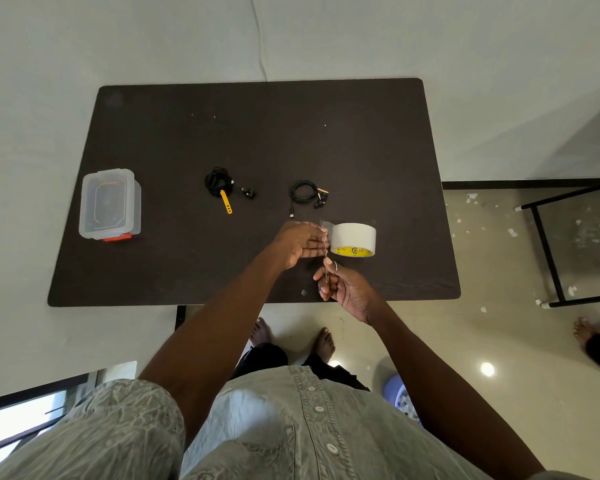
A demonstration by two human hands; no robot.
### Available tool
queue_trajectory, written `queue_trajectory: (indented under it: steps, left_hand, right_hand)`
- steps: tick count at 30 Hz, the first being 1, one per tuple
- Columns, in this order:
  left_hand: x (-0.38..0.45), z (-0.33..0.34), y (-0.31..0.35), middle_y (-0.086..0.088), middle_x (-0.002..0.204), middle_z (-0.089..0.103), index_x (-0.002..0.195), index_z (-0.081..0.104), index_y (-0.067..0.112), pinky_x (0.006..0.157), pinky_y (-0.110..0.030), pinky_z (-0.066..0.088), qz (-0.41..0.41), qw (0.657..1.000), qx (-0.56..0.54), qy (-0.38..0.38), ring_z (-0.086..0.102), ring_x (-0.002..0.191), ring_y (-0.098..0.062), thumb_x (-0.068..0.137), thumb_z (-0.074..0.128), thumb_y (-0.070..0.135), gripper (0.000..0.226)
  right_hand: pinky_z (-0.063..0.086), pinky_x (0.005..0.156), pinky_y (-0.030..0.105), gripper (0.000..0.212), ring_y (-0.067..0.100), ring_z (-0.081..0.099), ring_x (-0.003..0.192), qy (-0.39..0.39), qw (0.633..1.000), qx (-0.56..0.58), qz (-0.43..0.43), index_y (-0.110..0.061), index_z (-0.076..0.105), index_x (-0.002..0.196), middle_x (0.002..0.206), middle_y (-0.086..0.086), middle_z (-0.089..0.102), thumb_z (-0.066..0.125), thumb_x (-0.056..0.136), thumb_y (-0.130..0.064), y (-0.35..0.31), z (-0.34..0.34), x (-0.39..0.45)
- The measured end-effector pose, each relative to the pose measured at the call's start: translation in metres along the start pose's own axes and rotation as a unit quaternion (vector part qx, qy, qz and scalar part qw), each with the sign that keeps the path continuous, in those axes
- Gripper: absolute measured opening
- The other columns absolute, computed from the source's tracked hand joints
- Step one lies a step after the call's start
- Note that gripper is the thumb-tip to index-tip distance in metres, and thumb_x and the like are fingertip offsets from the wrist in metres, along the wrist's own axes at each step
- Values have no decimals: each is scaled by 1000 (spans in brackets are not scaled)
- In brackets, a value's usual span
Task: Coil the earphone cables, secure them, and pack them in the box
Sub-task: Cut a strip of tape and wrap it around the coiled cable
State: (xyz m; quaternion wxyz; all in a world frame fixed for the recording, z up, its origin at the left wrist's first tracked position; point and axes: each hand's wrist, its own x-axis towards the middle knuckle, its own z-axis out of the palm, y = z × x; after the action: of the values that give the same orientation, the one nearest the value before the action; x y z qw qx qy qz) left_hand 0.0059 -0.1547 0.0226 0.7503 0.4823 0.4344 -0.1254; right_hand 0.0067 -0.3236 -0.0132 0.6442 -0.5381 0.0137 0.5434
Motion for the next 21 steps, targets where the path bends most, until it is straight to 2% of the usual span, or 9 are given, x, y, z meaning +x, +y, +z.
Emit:
queue_trajectory:
  steps: [5,9,14,18,21]
  left_hand:
    - [-3,2,2,-17,81,66,87,61,-2,68,-31,59,-15,1000,-4,-8,67,75,-26,91,56,-1,7]
    - [-3,2,2,-15,83,66,86,62,-1,66,-28,57,-24,1000,-3,-1,66,76,-23,91,54,0,9]
    - [-3,1,2,-14,81,66,85,62,-1,57,-24,57,-38,999,-6,-4,66,74,-22,90,53,0,10]
    - [-2,0,1,-17,82,66,87,62,-4,59,-26,59,-42,999,-13,-1,67,73,-23,89,54,0,9]
    - [-1,-1,1,-20,87,67,92,62,-7,69,-31,60,-44,999,-25,0,68,79,-27,89,55,-1,10]
  right_hand:
    - [47,62,29,39,17,52,60,3,1000,15,-15,-3,65,88,64,10,54,59,89,-42,-4,2,1]
    - [48,63,30,38,17,54,61,4,1000,17,-24,-2,66,90,66,11,56,60,88,-40,-6,3,3]
    - [48,64,30,35,16,54,62,12,1000,13,-25,-5,68,87,69,11,56,61,88,-39,-7,2,5]
    - [47,64,30,35,16,53,62,15,1000,6,-19,-5,67,86,68,11,54,62,87,-39,-5,1,4]
    - [47,64,30,36,16,53,63,19,1000,4,-14,-6,68,86,67,11,54,62,86,-41,0,0,2]
